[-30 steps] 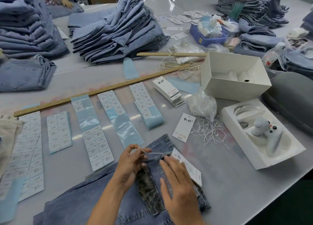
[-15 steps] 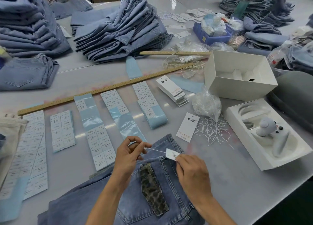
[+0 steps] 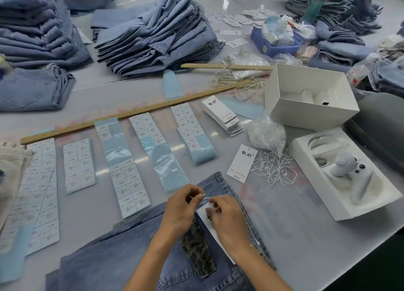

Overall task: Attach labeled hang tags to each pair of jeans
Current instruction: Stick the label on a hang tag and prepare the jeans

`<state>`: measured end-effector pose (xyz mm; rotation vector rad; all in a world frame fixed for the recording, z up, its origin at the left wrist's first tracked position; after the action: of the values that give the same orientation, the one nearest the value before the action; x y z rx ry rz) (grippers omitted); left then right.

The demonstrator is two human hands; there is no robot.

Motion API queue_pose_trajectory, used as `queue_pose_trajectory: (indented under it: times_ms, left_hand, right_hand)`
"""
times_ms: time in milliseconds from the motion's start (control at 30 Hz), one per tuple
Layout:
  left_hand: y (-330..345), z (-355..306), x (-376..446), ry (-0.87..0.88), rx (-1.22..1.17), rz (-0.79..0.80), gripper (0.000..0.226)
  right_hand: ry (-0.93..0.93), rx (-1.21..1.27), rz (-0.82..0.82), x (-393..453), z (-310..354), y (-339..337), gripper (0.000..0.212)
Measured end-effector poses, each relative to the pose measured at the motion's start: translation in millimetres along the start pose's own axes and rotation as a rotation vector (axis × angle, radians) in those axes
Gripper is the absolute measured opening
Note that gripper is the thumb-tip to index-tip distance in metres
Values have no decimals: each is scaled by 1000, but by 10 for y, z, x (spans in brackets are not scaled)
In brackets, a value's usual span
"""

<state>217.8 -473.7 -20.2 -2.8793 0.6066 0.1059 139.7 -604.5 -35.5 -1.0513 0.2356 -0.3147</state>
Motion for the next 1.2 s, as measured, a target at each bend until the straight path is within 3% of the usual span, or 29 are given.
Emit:
queue_pose_trajectory:
  times_ms: [167, 333, 400, 500, 600, 700, 800, 933, 1067, 1200]
  left_hand:
    - [1, 112, -38, -29, -8, -8, 24]
    - [41, 110, 10, -8, 160, 66, 19]
    - [141, 66, 2, 49, 270, 140, 18]
    - [227, -16, -8, 154, 345, 178, 13]
    - [227, -54, -7, 190, 240, 177, 11]
    - [190, -111, 13, 138, 75, 144, 17]
    - [155, -121, 61, 73, -41, 97, 20]
    - [180, -18, 84, -49, 14, 217, 14]
    - [189, 135, 55, -75, 351, 290, 7]
    - [155, 239, 13, -55, 360, 226, 5]
  right_hand:
    - [-47, 10, -102, -17, 66, 59, 3]
    - [265, 538, -53, -51, -129, 16, 14]
    - [292, 630, -54, -85, -163, -20, 18]
    - [218, 524, -53, -157, -153, -75, 21]
    - [199, 448, -85, -173, -160, -117, 26]
    - [85, 312, -113, -179, -139, -173, 23]
    - [-152, 60, -111, -228, -62, -205, 18]
    - [-363, -167, -80, -302, 110, -144, 16]
    - [-297, -61, -34, -287, 108, -70, 11]
    - [-134, 44, 57, -251, -11, -10, 20]
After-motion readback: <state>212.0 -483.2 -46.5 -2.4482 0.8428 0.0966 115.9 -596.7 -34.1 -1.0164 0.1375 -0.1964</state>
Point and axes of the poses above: each hand's wrist, its own x-axis towards the middle knuckle, its own y-axis out of the palm, z = x × y, the point moved 5 cm from there along x, towards the middle knuckle, and after that the axes turned 10 degrees about -x, right-handed, at the moved point
